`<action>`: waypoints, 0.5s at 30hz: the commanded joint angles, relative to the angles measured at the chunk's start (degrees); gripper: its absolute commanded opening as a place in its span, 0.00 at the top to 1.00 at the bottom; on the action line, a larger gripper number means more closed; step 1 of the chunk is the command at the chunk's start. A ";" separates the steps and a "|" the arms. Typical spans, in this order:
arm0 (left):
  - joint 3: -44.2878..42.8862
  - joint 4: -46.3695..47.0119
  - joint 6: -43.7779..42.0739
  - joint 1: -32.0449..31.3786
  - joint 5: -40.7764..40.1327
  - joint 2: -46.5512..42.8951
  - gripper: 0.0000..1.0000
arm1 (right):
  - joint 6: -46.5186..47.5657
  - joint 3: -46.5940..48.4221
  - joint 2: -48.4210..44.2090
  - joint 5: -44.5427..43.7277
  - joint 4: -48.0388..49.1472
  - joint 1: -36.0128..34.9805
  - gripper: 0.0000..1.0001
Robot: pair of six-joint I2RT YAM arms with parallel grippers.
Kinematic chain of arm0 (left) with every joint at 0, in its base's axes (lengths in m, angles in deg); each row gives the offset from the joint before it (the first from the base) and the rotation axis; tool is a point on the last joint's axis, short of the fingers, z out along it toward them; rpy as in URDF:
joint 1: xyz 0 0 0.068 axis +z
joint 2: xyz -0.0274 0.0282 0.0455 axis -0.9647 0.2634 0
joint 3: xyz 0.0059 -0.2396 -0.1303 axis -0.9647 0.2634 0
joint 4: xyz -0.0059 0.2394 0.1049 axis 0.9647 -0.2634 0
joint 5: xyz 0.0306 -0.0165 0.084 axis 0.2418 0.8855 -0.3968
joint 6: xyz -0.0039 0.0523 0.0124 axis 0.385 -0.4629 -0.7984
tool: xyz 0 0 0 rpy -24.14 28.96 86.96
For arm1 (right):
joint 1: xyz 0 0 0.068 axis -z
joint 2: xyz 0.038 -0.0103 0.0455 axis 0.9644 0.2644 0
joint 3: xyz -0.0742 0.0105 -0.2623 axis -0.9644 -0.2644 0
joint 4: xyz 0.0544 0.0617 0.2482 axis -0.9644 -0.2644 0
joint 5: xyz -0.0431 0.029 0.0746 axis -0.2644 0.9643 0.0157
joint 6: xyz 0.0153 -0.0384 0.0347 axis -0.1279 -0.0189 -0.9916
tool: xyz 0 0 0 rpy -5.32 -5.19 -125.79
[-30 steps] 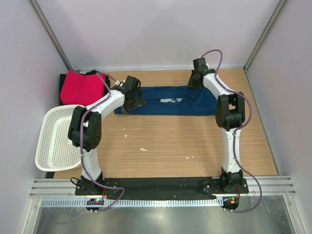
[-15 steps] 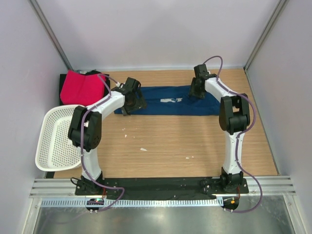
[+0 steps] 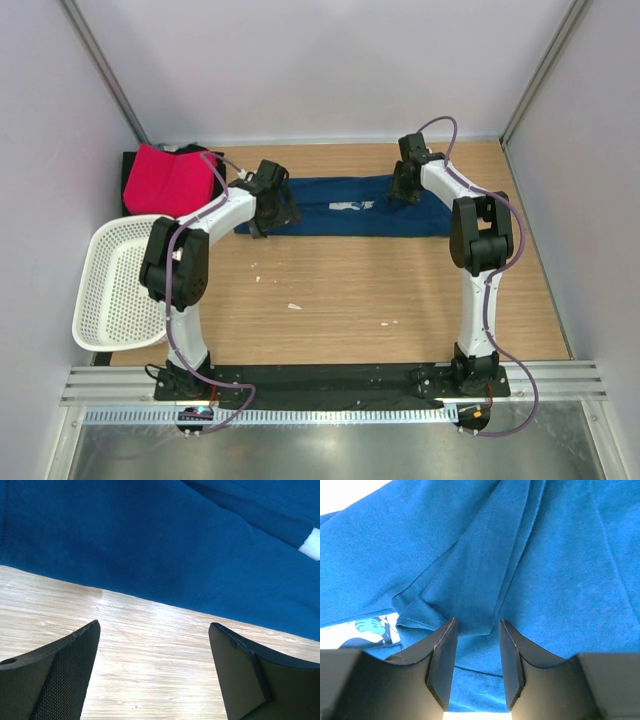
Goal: Fold and stack the t-shirts
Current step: Fold the tshirt
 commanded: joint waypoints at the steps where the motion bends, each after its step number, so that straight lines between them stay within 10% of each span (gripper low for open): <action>1: 0.17 0.99 -0.65 0.20 0.28 -2.39 0.10 | -1.06 -0.46 -2.62 1.83 1.74 0.13 0.56; 15: -0.27 0.64 -0.56 0.11 0.37 -1.69 0.10 | 0.43 -1.70 -2.18 0.78 3.05 0.13 0.82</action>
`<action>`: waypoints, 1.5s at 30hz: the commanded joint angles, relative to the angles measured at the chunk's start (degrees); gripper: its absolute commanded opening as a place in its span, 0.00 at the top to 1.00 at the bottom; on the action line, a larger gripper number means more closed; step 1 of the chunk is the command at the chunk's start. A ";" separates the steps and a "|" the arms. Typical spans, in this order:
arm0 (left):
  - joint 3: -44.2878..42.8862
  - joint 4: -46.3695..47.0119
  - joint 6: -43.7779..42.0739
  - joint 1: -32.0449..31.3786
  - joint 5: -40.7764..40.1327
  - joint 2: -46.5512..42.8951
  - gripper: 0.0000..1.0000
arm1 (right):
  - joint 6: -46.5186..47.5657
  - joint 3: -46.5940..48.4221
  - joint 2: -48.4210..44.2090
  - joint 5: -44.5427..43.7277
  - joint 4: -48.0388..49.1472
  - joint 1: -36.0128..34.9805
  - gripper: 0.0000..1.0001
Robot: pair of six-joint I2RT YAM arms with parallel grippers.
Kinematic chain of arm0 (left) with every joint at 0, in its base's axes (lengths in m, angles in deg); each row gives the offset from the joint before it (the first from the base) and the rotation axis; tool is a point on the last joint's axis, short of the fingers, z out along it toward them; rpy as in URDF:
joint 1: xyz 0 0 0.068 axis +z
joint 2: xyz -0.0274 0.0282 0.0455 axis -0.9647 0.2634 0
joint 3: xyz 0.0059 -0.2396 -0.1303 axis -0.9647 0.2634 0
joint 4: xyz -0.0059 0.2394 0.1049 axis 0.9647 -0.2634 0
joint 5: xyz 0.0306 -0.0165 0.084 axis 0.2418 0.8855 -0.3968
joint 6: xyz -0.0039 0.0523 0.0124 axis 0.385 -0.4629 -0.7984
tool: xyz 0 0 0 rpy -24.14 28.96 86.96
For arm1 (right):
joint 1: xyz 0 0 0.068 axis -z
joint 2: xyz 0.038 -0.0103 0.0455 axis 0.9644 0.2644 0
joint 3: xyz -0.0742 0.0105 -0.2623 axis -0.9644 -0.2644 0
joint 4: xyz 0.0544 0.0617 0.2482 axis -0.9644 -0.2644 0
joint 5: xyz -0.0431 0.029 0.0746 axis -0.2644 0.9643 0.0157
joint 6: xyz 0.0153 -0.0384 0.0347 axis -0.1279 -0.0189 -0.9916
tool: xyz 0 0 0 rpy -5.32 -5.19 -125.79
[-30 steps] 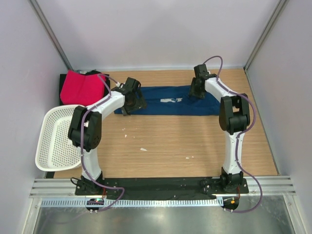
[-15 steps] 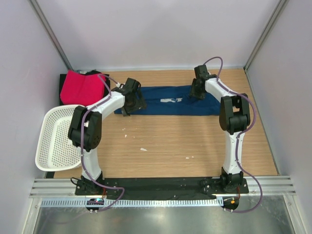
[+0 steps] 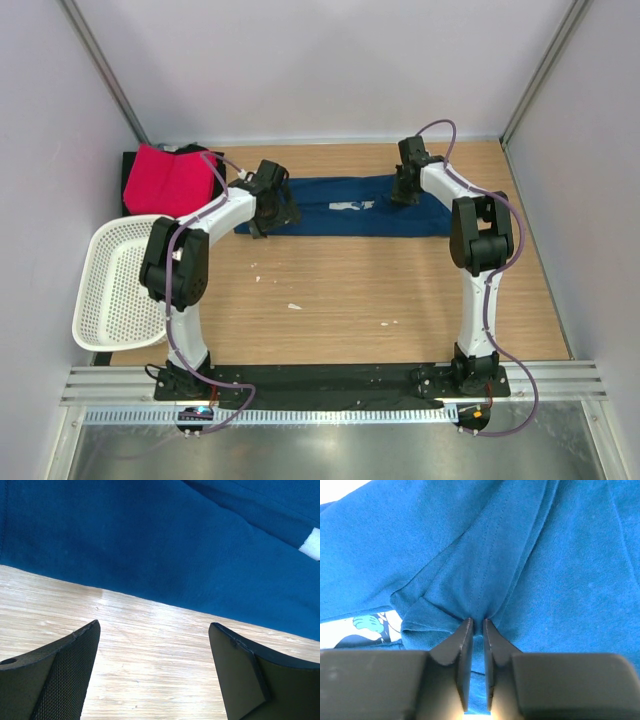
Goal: Fold and stack the t-shirts
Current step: Fold the tshirt
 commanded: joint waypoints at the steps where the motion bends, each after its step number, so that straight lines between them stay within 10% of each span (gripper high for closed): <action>1: -0.27 0.58 -0.47 0.11 0.17 -1.69 0.10 | 0.71 0.42 -2.40 -0.95 1.37 0.13 0.85; 5: -0.35 0.58 -0.30 0.20 0.26 -1.52 0.10 | 1.51 2.70 -2.75 -1.21 1.37 0.13 0.99; 22: -0.71 0.58 -0.47 0.20 0.96 -0.64 0.10 | 10.28 24.06 9.98 11.08 2.34 -1.01 0.97; 26: -0.88 0.58 -0.91 0.11 1.32 -0.37 0.10 | 13.72 29.24 12.71 12.67 -1.60 -2.07 0.53; 32: -1.41 0.58 -1.44 0.11 0.97 0.15 0.10 | 15.40 29.69 7.73 9.34 -3.90 -2.16 0.24; 40: -3.78 -0.22 -3.90 0.11 -2.11 2.35 0.11 | 6.97 19.43 -5.99 -4.71 -5.48 -0.49 0.23; 45: -4.66 -0.48 -3.81 0.20 -1.85 3.14 0.10 | 3.27 4.93 -9.88 -6.40 -3.19 0.83 0.47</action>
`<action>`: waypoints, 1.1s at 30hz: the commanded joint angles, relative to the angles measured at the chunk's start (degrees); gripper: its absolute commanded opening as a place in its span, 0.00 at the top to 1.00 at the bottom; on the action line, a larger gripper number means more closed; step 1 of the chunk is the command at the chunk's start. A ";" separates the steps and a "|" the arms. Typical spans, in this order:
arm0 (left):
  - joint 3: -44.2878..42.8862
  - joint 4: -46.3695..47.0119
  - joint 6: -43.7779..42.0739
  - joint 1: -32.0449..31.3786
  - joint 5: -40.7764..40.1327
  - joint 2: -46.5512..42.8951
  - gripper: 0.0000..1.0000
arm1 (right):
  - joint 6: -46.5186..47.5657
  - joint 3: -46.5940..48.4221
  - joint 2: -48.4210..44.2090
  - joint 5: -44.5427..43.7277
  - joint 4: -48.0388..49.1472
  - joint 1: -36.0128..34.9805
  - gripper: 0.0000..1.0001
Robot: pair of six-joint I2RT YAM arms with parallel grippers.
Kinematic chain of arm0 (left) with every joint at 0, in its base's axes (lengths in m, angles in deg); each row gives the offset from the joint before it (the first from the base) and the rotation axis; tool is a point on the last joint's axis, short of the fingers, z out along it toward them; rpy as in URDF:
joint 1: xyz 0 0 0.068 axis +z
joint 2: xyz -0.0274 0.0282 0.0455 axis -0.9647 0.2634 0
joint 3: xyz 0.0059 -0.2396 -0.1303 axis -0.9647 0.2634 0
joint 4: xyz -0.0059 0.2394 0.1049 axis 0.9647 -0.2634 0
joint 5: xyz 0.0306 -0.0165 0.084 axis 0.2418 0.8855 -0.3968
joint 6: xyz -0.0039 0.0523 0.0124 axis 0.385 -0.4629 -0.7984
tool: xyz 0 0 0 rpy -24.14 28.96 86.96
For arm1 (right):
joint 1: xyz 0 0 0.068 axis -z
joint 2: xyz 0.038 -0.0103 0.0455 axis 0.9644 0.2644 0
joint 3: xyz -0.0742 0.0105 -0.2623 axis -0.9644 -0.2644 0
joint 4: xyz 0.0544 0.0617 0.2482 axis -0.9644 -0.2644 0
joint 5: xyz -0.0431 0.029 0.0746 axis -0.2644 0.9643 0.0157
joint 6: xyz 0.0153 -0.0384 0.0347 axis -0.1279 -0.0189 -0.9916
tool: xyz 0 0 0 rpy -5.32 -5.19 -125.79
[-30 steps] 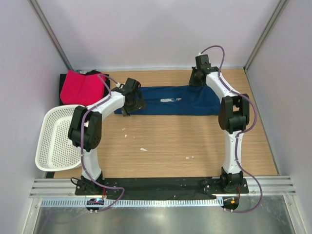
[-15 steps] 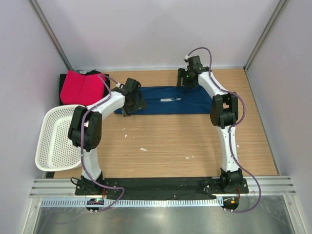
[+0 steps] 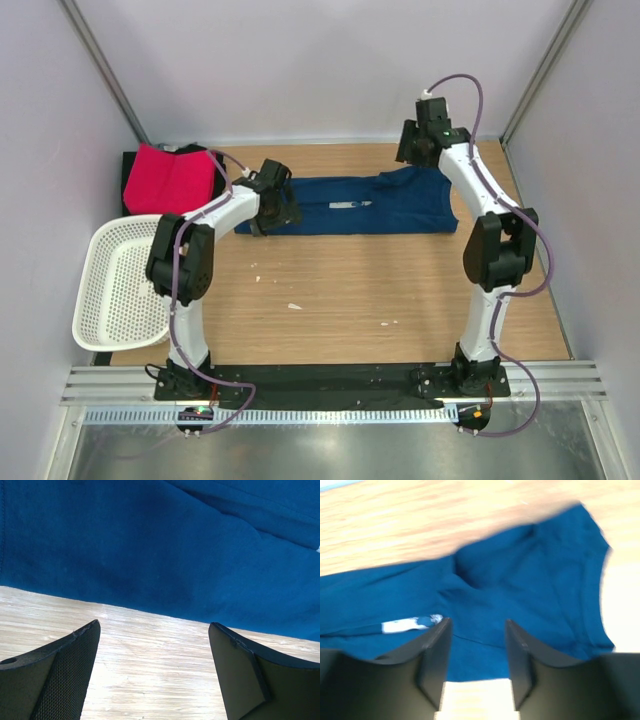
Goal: Fold and stack the t-shirts
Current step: Fold the tshirt
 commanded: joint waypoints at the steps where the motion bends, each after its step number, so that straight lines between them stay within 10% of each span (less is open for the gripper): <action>1: -2.45 -0.28 -0.99 0.11 -0.95 0.13 0.11 | -3.71 -6.83 -0.17 -3.80 0.89 0.77 0.51; 8: -2.28 -0.98 -1.26 0.11 -1.48 -0.23 0.11 | -4.23 -6.06 6.15 -4.59 3.25 0.77 0.81; 19: -2.10 -1.60 -0.99 0.20 -2.10 -1.19 0.10 | -6.34 5.55 16.36 -6.70 5.80 1.03 0.84; 24: -2.28 -1.60 -0.90 0.28 -1.48 -0.75 0.10 | -7.57 5.82 17.58 -6.44 8.88 0.94 0.69; 33: -2.72 -1.86 -1.17 0.28 -0.69 -0.49 0.10 | -6.96 9.86 19.18 -2.75 10.55 1.03 0.00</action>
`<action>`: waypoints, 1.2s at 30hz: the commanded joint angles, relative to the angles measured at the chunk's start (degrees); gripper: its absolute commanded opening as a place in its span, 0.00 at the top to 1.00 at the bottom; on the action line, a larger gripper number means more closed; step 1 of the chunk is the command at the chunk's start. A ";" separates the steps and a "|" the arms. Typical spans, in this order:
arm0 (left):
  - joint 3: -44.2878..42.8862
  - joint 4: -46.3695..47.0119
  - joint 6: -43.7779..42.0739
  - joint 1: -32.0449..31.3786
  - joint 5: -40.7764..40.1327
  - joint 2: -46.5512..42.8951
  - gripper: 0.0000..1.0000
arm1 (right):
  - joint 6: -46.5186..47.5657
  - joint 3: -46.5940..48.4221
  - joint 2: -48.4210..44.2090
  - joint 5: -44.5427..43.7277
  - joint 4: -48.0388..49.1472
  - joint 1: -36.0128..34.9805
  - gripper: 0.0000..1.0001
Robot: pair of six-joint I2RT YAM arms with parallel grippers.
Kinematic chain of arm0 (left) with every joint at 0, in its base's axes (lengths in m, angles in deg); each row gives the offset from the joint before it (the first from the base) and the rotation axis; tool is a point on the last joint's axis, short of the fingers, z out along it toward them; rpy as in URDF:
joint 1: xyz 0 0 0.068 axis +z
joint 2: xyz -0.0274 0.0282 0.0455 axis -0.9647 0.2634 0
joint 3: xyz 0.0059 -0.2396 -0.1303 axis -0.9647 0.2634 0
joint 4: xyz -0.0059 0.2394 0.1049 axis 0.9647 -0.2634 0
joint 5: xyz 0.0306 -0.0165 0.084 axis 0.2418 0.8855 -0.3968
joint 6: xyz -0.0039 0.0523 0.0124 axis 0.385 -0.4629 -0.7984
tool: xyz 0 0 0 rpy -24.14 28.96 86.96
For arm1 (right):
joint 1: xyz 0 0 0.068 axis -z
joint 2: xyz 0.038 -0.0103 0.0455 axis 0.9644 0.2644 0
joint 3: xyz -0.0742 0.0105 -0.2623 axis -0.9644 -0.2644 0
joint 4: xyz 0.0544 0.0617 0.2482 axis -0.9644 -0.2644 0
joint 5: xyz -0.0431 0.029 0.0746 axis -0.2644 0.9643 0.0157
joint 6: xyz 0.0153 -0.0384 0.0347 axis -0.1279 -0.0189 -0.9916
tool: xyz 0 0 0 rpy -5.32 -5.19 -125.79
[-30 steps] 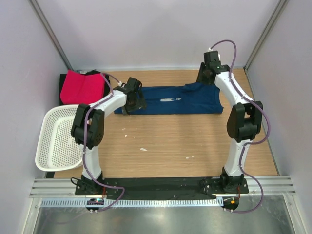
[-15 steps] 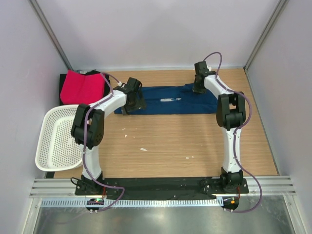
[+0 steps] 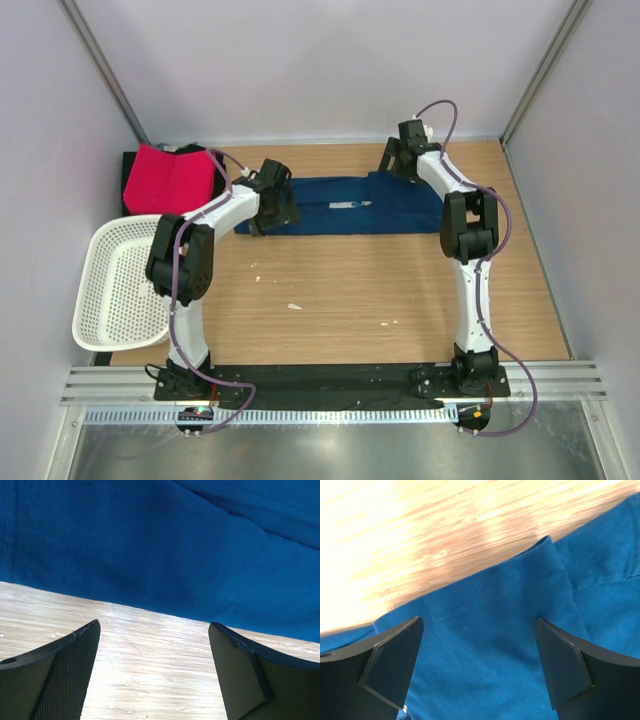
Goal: Fold and stack the t-shirts
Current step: Fold the tshirt
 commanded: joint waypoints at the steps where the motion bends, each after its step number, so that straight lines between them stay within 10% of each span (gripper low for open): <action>1: -2.19 -0.64 -0.88 0.26 0.38 -0.66 0.11 | 0.19 2.02 -2.20 1.34 2.60 -0.04 0.00; 16: -15.63 -1.61 -15.09 4.31 2.31 2.84 0.10 | -3.76 -28.53 -26.73 -1.81 3.72 0.31 0.00; 36: -25.23 -4.68 -22.34 3.87 3.90 22.37 0.11 | -11.77 -30.16 -14.34 -7.71 7.87 0.40 0.00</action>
